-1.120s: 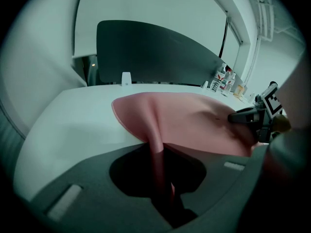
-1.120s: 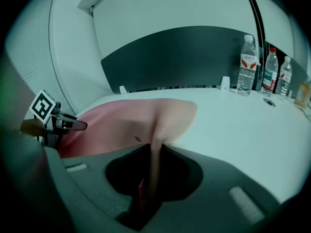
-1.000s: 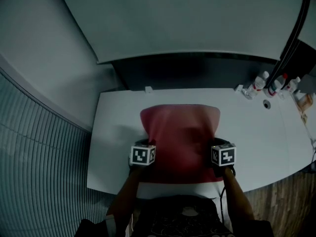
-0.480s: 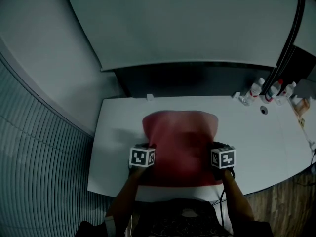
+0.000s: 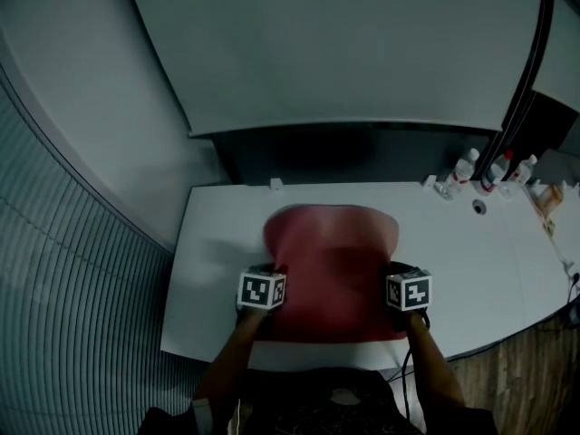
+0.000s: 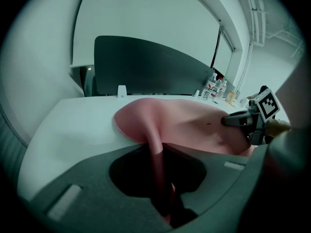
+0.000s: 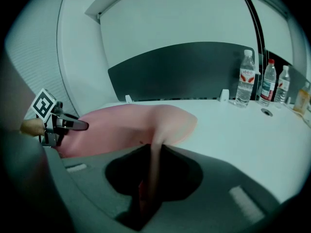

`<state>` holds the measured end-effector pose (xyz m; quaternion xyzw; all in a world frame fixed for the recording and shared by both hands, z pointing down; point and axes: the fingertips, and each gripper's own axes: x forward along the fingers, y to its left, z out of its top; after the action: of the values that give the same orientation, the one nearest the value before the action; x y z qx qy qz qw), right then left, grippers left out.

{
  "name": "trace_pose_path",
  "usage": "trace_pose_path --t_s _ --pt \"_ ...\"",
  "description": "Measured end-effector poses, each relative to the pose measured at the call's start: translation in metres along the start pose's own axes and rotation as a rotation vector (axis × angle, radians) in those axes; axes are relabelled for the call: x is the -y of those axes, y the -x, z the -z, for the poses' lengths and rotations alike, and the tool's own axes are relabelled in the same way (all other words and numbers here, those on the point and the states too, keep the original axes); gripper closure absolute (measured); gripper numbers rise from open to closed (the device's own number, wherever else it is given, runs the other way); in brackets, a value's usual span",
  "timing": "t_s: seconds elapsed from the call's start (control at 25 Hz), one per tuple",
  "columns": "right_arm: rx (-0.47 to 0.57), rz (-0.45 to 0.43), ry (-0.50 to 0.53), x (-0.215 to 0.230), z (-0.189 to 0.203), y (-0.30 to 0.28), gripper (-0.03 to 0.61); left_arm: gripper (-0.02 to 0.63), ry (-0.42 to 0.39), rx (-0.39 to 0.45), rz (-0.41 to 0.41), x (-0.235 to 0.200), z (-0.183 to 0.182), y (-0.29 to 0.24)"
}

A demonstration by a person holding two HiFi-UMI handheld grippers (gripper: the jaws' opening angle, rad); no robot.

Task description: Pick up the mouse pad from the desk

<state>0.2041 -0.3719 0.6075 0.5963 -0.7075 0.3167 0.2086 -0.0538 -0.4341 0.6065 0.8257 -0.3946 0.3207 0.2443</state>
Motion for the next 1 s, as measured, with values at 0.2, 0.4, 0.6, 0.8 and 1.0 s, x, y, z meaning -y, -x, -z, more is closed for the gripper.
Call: trace_pose_path --t_s 0.2,0.4,0.6,0.8,1.0 --pt "0.012 0.013 -0.017 -0.002 0.0 0.011 0.518 0.551 -0.017 0.02 0.007 0.006 -0.005 0.008" --pt "0.068 0.01 0.006 -0.009 -0.01 0.023 0.517 0.551 -0.03 0.055 0.021 0.01 -0.01 0.02" --pt "0.086 0.043 -0.018 -0.01 -0.006 0.037 0.517 0.551 -0.047 0.079 0.035 0.02 -0.014 0.032" --pt "0.117 0.073 -0.006 -0.016 -0.01 0.052 0.517 0.551 -0.058 0.106 0.043 0.024 -0.017 0.047" --pt "0.144 0.077 0.017 -0.029 -0.013 0.066 0.517 0.549 -0.061 0.13 0.049 0.026 -0.015 0.061"
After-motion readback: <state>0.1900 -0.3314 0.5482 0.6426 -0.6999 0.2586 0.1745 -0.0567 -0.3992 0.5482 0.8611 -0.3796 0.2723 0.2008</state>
